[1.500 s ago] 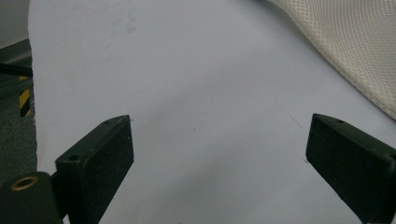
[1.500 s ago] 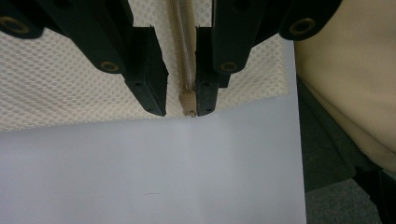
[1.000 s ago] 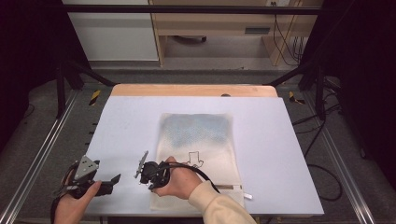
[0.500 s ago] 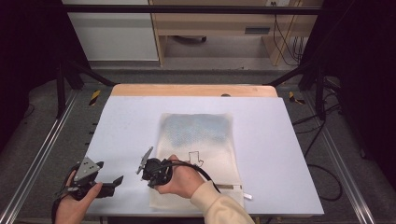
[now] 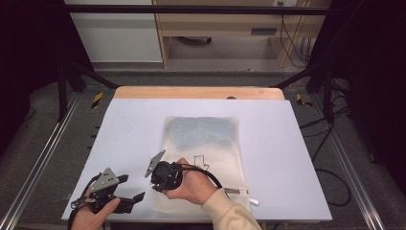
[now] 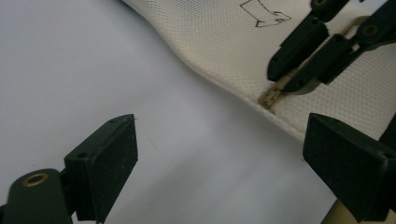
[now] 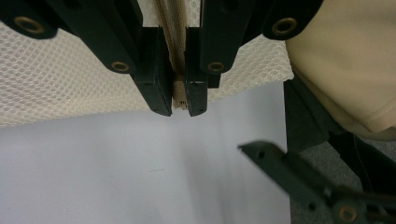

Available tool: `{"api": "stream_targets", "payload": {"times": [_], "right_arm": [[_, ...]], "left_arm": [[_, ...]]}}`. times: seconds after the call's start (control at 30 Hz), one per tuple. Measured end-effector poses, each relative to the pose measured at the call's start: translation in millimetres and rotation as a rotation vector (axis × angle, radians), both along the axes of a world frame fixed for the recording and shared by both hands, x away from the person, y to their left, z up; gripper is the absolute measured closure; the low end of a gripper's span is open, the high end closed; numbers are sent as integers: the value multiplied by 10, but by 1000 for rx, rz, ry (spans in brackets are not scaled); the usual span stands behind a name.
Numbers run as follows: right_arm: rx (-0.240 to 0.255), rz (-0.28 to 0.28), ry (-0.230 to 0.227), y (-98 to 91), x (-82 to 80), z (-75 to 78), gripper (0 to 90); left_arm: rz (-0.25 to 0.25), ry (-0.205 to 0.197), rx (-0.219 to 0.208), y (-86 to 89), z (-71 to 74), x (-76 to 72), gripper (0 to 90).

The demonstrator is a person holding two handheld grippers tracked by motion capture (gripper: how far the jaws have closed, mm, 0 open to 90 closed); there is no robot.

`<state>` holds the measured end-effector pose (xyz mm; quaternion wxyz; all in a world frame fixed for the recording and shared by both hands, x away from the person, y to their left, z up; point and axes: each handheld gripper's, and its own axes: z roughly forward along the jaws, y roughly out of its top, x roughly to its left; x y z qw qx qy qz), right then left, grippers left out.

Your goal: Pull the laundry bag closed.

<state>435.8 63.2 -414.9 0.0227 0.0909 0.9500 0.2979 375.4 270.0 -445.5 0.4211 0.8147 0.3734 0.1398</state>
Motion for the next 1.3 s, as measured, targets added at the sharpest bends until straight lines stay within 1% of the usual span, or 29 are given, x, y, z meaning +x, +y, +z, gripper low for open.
{"api": "stream_targets", "payload": {"times": [0.07, 0.1, 0.17, 0.2, 0.23, 0.27, 0.33, 0.37, 0.4, 0.47, 0.5, 0.53, 0.6, 0.63, 0.67, 0.7, 0.73, 0.77, 0.8, 0.83, 0.87, 0.97, 1.03, 1.1, 1.17, 1.2, 1.27, 1.3], "right_arm": [[2, -1, -1, 4, 0, -8, 820], [2, -1, -1, 4, 0, -8, 820], [8, -2, -2, -5, 5, -1, 819], [8, -5, -2, -14, 3, 8, 820], [8, -5, -2, -14, 3, 8, 820], [16, -15, 0, -17, -4, 12, 820], [21, -6, -9, -26, -6, 19, 820], [21, -6, -9, -26, -6, 19, 820], [22, -7, -10, -27, -7, 17, 820], [22, -1, -15, -32, -6, 22, 820], [22, -1, -15, -32, -6, 22, 820], [24, -8, -12, -37, -9, 32, 820], [33, -14, -10, -40, -10, 36, 820], [33, -14, -11, -40, -11, 37, 820], [28, -6, -15, -43, -10, 39, 820], [28, -6, -15, -43, -10, 39, 820], [31, -8, -15, -39, -13, 39, 820], [30, -9, -17, -37, -14, 40, 820], [30, -9, -18, -37, -14, 40, 820], [30, -9, -18, -37, -14, 40, 820], [30, -7, -20, -45, -10, 45, 820], [36, -9, -17, -49, -12, 51, 820], [41, -13, -21, -54, -10, 57, 820], [45, -11, -21, -56, -8, 59, 820], [44, -14, -27, -58, -10, 63, 820], [45, -13, -27, -63, -3, 63, 820], [49, -13, -28, -65, 2, 59, 820], [50, -18, -28, -68, 8, 56, 820]], "left_arm": [[-20, 12, -10, -87, -18, -4, 100], [-20, 12, -10, -87, -18, -4, 100], [-37, 29, -28, -166, -35, -4, 100], [-55, 37, -34, -237, -61, -10, 101], [-55, 37, -34, -237, -61, -10, 106], [-60, 50, -34, -286, -81, -9, 106], [-73, 61, -40, -355, -108, 0, 123], [-73, 61, -40, -355, -108, 0, 146], [-71, 82, -47, -387, -128, 27, 164], [-70, 85, -48, -400, -140, 43, 189], [-68, 97, -56, -403, -150, 59, 189], [-59, 119, -80, -399, -171, 77, 228], [-62, 125, -84, -395, -184, 94, 256], [-62, 125, -84, -395, -184, 94, 289], [-69, 137, -92, -399, -194, 118, 306], [-69, 137, -92, -399, -194, 118, 310], [-74, 138, -86, -405, -198, 128, 334], [-87, 145, -87, -409, -204, 139, 355], [-93, 155, -98, -419, -226, 158, 359], [-93, 155, -98, -419, -226, 158, 375], [-116, 155, -93, -434, -234, 180, 399], [-129, 161, -95, -448, -244, 198, 418], [-141, 171, -111, -459, -260, 217, 421], [-146, 171, -108, -469, -272, 237, 424], [-156, 166, -115, -469, -275, 266, 445], [-166, 168, -125, -470, -280, 287, 464], [-167, 173, -133, -474, -289, 305, 503], [-167, 174, -134, -474, -294, 314, 503]]}}
